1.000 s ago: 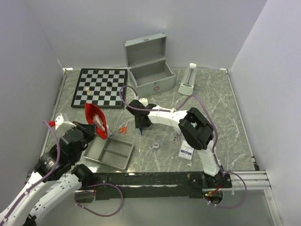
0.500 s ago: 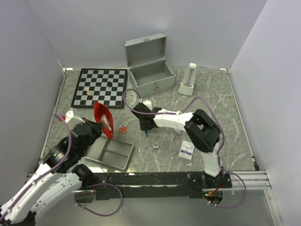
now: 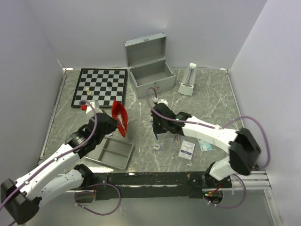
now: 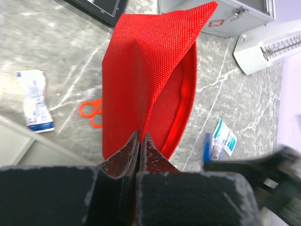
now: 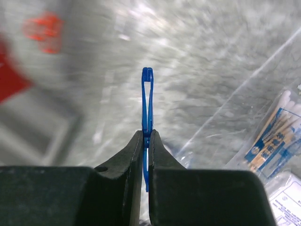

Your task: Organize the medicine kit

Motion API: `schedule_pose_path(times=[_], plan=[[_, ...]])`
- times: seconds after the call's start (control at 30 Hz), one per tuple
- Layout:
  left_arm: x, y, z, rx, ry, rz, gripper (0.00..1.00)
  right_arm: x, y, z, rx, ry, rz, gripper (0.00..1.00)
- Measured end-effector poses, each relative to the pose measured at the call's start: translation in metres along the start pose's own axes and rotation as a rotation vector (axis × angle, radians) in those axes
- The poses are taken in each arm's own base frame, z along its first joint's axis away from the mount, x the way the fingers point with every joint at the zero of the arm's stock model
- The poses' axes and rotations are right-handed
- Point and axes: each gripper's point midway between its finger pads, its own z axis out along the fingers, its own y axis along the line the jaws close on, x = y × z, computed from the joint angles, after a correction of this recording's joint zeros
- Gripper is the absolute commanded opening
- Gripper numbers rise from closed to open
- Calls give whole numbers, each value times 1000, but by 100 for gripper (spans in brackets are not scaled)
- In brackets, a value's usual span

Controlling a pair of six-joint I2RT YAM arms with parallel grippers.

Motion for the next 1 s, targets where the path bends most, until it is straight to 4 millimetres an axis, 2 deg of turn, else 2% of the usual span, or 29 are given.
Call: schedule_pose_path(times=[0.23, 0.3, 0.37, 0.63, 0.83, 1.0], plan=[[9, -21, 15, 62, 33, -14, 1, -41, 33, -73, -239, -179, 25, 0], [10, -28, 16, 88, 40, -21, 1, -45, 43, -82, -295, -187, 22, 0], [10, -35, 17, 113, 44, -28, 1, -47, 54, -85, -342, -179, 14, 0], [13, -51, 15, 184, 72, -37, 1, -47, 86, -74, -429, -110, -11, 0], [18, -52, 16, 190, 89, -20, 1, -67, 115, -85, -499, -140, -26, 0], [22, -52, 14, 203, 102, -18, 1, -73, 122, -77, -496, -135, -8, 0]])
